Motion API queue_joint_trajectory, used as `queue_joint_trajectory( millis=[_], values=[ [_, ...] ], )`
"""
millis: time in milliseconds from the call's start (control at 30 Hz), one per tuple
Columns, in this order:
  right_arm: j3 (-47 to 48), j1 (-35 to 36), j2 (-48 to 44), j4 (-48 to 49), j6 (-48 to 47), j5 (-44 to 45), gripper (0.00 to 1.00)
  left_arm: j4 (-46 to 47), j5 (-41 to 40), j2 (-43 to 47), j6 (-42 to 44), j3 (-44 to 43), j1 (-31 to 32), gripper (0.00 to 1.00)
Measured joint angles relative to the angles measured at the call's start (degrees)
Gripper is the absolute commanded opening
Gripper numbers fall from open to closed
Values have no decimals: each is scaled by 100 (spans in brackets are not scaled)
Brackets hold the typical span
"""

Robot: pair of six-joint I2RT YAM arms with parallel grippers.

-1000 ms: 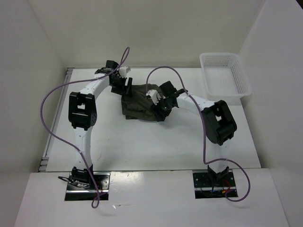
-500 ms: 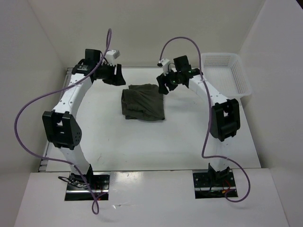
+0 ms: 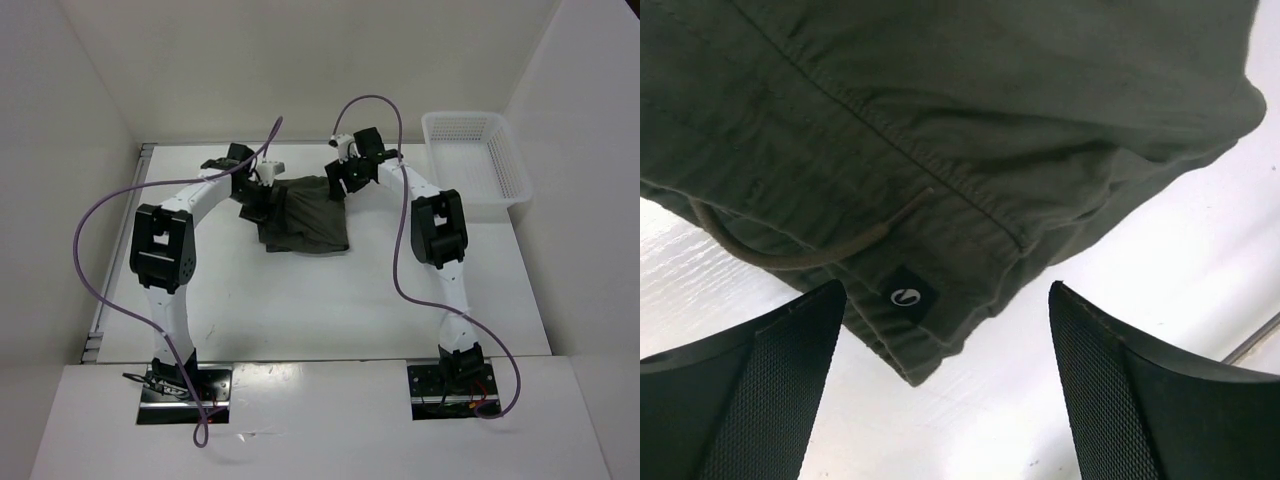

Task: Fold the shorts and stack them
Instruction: Fold the shorts

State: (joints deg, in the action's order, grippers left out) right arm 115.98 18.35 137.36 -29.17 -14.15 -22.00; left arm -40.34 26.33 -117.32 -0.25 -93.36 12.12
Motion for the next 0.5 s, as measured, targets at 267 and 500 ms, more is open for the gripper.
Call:
queue_joint_trajectory(
  millis=[267, 500],
  values=[
    [136, 0, 52, 155, 131, 70, 74, 76, -44, 0, -7, 267, -20, 74],
    [177, 0, 343, 409, 391, 343, 71, 94, 260, -216, -13, 168, -20, 55]
  ],
)
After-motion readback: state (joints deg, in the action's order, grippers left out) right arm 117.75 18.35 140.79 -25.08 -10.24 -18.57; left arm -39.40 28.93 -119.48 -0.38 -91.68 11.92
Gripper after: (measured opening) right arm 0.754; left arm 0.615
